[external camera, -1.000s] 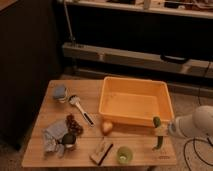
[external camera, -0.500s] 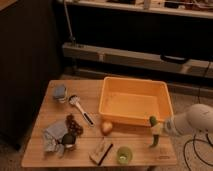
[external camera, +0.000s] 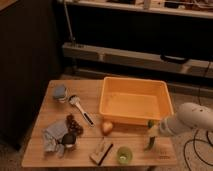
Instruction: Place pepper in table surface
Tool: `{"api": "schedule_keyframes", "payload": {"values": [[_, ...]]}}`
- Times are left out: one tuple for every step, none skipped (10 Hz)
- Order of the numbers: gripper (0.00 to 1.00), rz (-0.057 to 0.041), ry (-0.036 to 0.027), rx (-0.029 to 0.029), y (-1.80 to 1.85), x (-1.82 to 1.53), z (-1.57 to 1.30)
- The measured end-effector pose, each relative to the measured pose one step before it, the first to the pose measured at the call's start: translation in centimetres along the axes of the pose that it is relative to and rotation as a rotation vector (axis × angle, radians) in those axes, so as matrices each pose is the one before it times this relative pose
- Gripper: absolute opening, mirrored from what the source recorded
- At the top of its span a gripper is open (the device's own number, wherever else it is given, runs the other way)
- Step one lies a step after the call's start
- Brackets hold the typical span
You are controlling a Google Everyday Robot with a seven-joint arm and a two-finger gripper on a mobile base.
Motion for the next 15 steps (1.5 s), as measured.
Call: {"api": "schedule_keyframes", "payload": {"values": [[0.00, 0.00290, 0.01834, -0.00312, -0.076, 0.125, 0.796], [0.00, 0.00593, 0.01431, 0.00091, -0.262, -0.052, 0.279], [0.00, 0.00684, 0.01907, 0.00133, -0.340, 0.009, 0.198], [0.05, 0.00088, 0.01581, 0.00106, -0.064, -0.094, 0.231], [0.14, -0.00420, 0.01565, -0.00122, 0.222, -0.096, 0.201], [0.24, 0.00236, 0.01251, 0.00062, 0.114, 0.343, 0.006], [0.35, 0.00684, 0.01308, 0.00170, -0.086, 0.488, 0.074], [0.43, 0.00267, 0.01151, 0.00098, 0.102, 0.282, 0.141], [0.55, -0.00149, 0.01465, 0.00407, 0.308, 0.148, 0.215], [0.63, -0.00225, 0.01183, 0.00565, 0.284, 0.159, 0.207], [0.68, -0.00249, 0.00952, 0.00401, 0.313, 0.188, 0.200], [0.69, -0.00123, 0.00837, 0.00353, 0.182, 0.254, 0.192], [0.69, -0.00009, 0.00166, 0.00074, 0.046, 0.051, 0.045], [0.69, -0.00033, -0.00036, -0.00014, 0.017, -0.018, 0.007], [0.69, 0.00024, 0.00005, 0.00023, -0.019, 0.008, -0.002]]}}
